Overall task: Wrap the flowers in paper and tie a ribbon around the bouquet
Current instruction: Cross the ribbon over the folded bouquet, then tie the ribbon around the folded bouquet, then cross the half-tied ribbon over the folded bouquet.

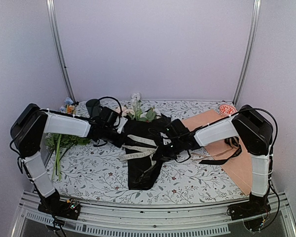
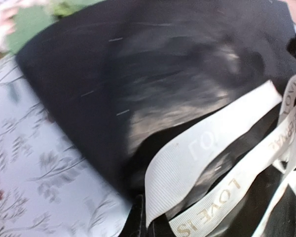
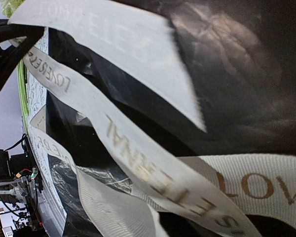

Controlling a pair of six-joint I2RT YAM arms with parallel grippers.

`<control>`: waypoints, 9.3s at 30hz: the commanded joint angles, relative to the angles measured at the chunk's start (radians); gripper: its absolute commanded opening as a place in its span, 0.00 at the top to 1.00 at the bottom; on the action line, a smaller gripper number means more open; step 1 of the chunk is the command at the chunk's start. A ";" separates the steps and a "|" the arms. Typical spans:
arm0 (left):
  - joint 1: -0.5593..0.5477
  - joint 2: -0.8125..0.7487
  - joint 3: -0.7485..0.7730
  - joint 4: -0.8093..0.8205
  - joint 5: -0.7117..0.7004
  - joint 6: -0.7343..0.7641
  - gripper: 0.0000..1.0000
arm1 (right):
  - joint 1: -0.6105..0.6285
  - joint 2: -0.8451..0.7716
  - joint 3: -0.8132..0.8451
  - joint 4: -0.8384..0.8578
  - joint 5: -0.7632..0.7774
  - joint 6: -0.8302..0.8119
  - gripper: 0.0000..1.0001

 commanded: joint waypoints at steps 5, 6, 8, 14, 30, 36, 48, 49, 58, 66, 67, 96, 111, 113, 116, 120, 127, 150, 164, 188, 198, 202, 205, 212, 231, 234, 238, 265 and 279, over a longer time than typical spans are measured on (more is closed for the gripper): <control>0.140 -0.186 -0.236 0.214 0.058 -0.164 1.00 | -0.040 -0.062 -0.015 -0.011 -0.174 -0.132 1.00; 0.161 -0.198 -0.266 0.232 0.062 -0.184 1.00 | -0.044 -0.070 -0.018 -0.011 -0.192 -0.151 1.00; 0.193 -0.222 -0.314 0.265 0.078 -0.209 1.00 | -0.046 -0.082 -0.020 -0.013 -0.243 -0.186 1.00; 0.211 -0.225 -0.338 0.281 0.101 -0.217 1.00 | -0.034 -0.150 0.008 -0.044 -0.482 -0.370 1.00; 0.227 -0.244 -0.369 0.283 0.047 -0.238 1.00 | -0.212 -0.190 0.098 -0.064 -0.581 -0.325 1.00; 0.227 -0.255 -0.362 0.274 0.049 -0.227 1.00 | -0.212 -0.139 0.143 -0.024 -0.557 -0.276 1.00; 0.397 -0.341 -0.476 0.222 -0.029 -0.342 1.00 | -0.779 -0.353 -0.317 0.085 -0.348 -0.016 1.00; 0.455 -0.374 -0.519 0.232 -0.019 -0.379 1.00 | -0.868 -0.386 -0.398 0.090 -0.347 0.006 1.00; 0.697 -0.685 -0.743 0.220 -0.024 -0.501 1.00 | -1.280 -0.666 -0.612 -0.031 -0.172 -0.064 1.00; 0.823 -0.784 -0.771 0.213 0.002 -0.534 1.00 | -1.332 -0.665 -0.519 -0.082 -0.152 -0.112 1.00; 0.830 -0.794 -0.772 0.208 -0.002 -0.537 1.00 | -1.332 -0.662 -0.518 -0.083 -0.153 -0.114 1.00; 0.942 -0.873 -0.775 0.226 0.044 -0.548 1.00 | -1.384 -0.665 -0.502 -0.133 -0.170 -0.237 1.00; 0.379 -0.661 -0.383 0.249 0.038 -0.406 1.00 | -0.521 -0.482 -0.143 -0.175 -0.316 -0.286 1.00; 0.338 -0.661 -0.331 0.214 0.038 -0.369 1.00 | -0.512 -0.491 -0.144 -0.158 -0.367 -0.288 1.00; 0.277 -0.661 -0.267 0.157 0.044 -0.323 1.00 | -0.507 -0.519 -0.145 -0.188 -0.379 -0.291 1.00; 0.177 -0.670 -0.214 0.089 0.012 -0.291 1.00 | -0.483 -0.530 -0.124 -0.285 -0.374 -0.357 1.00; 0.042 -0.726 -0.188 -0.025 -0.101 -0.332 1.00 | -0.474 -0.521 -0.106 -0.486 -0.192 -0.435 1.00; -0.116 -0.730 0.072 0.101 0.103 -0.201 1.00 | -0.144 -0.460 0.220 -0.377 -0.237 -0.694 0.01; -0.121 -0.708 0.102 0.218 0.186 -0.210 1.00 | 0.027 -0.045 0.330 0.108 -0.425 -0.665 0.10; -0.059 -0.628 -0.296 -0.069 -0.109 -0.422 0.70 | 0.030 -0.128 0.141 0.253 -0.605 -0.489 1.00; -0.180 -0.836 -0.512 0.149 -0.170 -0.193 0.31 | 0.029 -0.094 0.148 0.268 -0.696 -0.460 1.00; -0.280 -0.840 -0.599 0.413 -0.124 0.025 0.26 | 0.028 -0.090 0.144 0.270 -0.679 -0.457 1.00; -0.280 -0.730 -0.642 0.629 -0.032 0.066 0.20 | 0.027 -0.085 0.144 0.269 -0.665 -0.449 1.00; -0.280 -0.414 -0.583 0.902 -0.001 0.066 0.14 | 0.023 -0.070 0.143 0.290 -0.654 -0.420 1.00; -0.293 -0.196 -0.560 1.165 0.161 -0.096 0.64 | -0.003 -0.061 0.132 0.331 -0.629 -0.380 1.00; -0.295 -0.183 -0.539 1.142 0.167 -0.101 0.84 | -0.003 -0.063 0.130 0.331 -0.620 -0.375 1.00; -0.298 -0.191 -0.544 1.136 0.176 -0.121 1.00 | -0.008 -0.090 0.101 0.325 -0.568 -0.365 0.93; -0.341 -0.197 -0.434 0.732 0.017 0.058 1.00 | -0.354 -0.102 0.104 -0.534 0.259 -0.489 0.46; -0.360 -0.193 -0.424 0.704 0.001 0.067 1.00 | -0.349 -0.056 0.184 -0.509 0.209 -0.538 1.00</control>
